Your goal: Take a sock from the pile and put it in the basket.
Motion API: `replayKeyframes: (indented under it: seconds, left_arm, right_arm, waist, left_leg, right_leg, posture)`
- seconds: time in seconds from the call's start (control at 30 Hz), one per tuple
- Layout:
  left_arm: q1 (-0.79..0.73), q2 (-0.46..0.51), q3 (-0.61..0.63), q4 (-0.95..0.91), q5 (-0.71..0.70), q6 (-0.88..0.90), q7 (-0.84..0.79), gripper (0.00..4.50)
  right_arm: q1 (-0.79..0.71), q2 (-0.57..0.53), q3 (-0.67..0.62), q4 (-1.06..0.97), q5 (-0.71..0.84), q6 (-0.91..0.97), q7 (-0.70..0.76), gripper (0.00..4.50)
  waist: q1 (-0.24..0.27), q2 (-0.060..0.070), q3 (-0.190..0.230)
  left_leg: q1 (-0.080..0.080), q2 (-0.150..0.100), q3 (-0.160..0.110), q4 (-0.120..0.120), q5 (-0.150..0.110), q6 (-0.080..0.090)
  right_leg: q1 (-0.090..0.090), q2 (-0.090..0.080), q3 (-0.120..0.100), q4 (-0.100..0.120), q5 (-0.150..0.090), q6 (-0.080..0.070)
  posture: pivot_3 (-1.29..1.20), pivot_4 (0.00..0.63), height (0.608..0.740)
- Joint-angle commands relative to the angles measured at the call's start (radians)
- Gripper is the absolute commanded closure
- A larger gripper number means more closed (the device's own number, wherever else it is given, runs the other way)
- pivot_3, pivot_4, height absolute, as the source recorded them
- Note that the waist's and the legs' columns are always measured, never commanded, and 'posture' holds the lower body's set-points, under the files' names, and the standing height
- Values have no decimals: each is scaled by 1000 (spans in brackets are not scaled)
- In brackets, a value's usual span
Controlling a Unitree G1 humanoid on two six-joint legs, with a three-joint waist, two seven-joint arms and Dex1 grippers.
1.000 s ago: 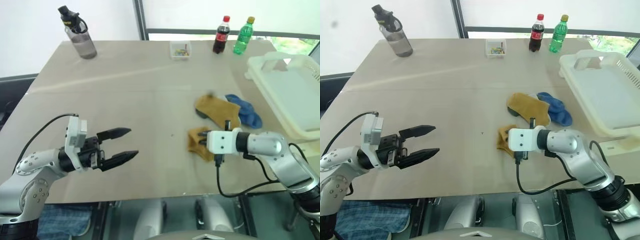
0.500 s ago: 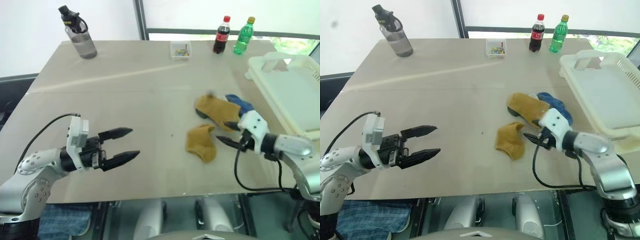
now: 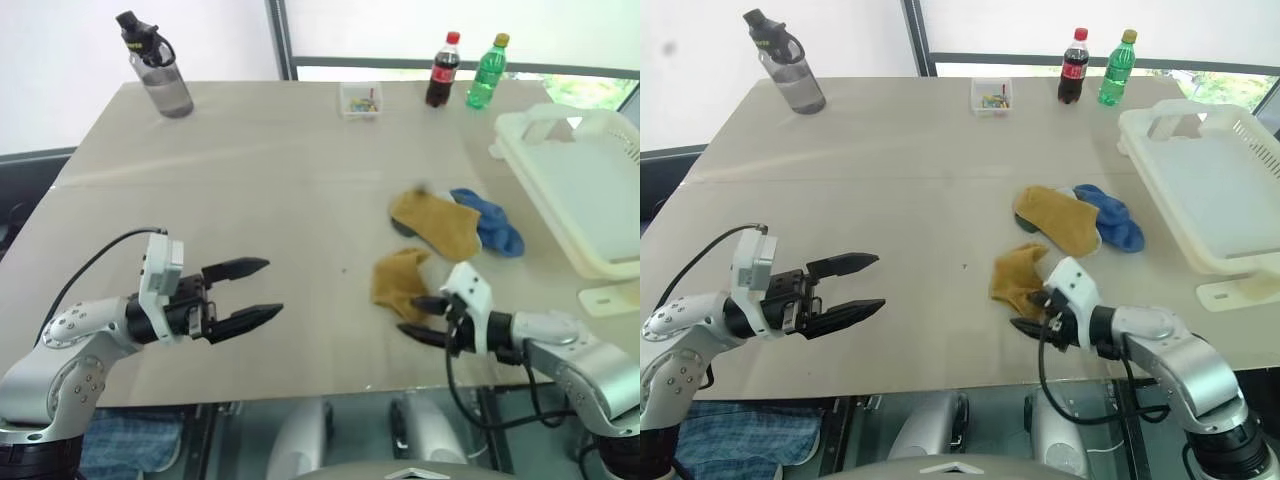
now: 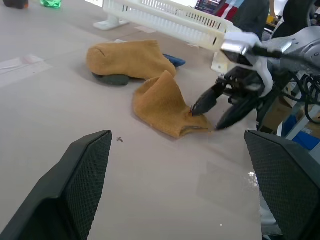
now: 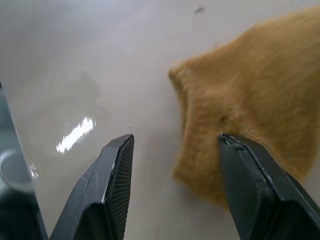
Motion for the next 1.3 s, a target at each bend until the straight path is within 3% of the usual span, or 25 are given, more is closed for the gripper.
replayKeyframes:
  seconds: [0.03, 0.2, 0.33, 0.6, 0.73, 1.0, 1.2, 1.3]
  left_arm:
    - [-10, 7, 7, -18, -8, -4, -5, 0]
    - [-32, 5, -8, -10, -3, -4, -5, 0]
    - [-46, 5, -16, -3, -2, -1, -7, 0]
    - [-62, 3, -36, 0, -4, 2, -10, 0]
    - [-63, 0, -38, -3, -8, 3, -11, 0]
    - [-61, -5, -47, -1, -5, 2, -14, 0]
    - [-62, -1, -45, 6, -5, 1, -19, 0]
    - [-66, -1, -47, 11, -3, 1, -21, 0]
  right_arm:
    - [-65, -16, 134, 69, -130, -79, -26, 1797]
    - [-179, 140, 193, 161, -112, -78, -41, 1797]
    - [-279, 203, 277, 237, -152, -112, -7, 1797]
    - [-411, 373, 281, 340, -126, -106, -10, 1797]
    - [-395, 337, 284, 301, -119, -71, 13, 1797]
    - [-303, -31, 310, 212, -139, -84, 196, 1797]
    - [-321, -105, 245, 310, -239, -168, 121, 1797]
    - [-319, -73, 189, 331, -210, -174, 94, 1797]
  waist:
    - [-5, -1, -1]
    - [-8, -4, -2]
    - [-6, -2, -2]
    - [-4, -2, -1]
    - [0, -1, -1]
    - [-1, -1, -1]
    - [2, -2, -1]
    - [4, -3, -1]
  left_leg:
    - [1, 0, 1, 0, 0, 0]
    - [3, 1, 0, 0, 0, 0]
    - [2, 2, 0, 0, 0, 0]
    - [0, 2, -1, 0, 0, 0]
    - [0, 1, -2, 0, 0, 0]
    - [-1, 0, -1, 0, 0, 0]
    - [1, 0, -1, 0, 0, 0]
    - [1, 0, -2, 2, 0, 0]
  right_leg:
    - [0, 0, 0, 0, 0, 0]
    - [0, 3, 0, 1, -1, 2]
    - [0, 4, 0, 1, 2, -3]
    - [-1, 4, 0, 0, 4, 0]
    - [-1, 2, -1, 0, 4, 0]
    - [0, 0, -2, -2, 3, 1]
    - [0, 1, -2, 0, 1, -2]
    - [1, 0, -2, 0, 1, -2]
  posture:
    - [0, 150, 740]
    - [0, 150, 740]
    - [0, 150, 740]
    - [0, 150, 740]
    - [0, 150, 740]
    - [0, 150, 740]
    - [0, 150, 740]
    - [0, 150, 740]
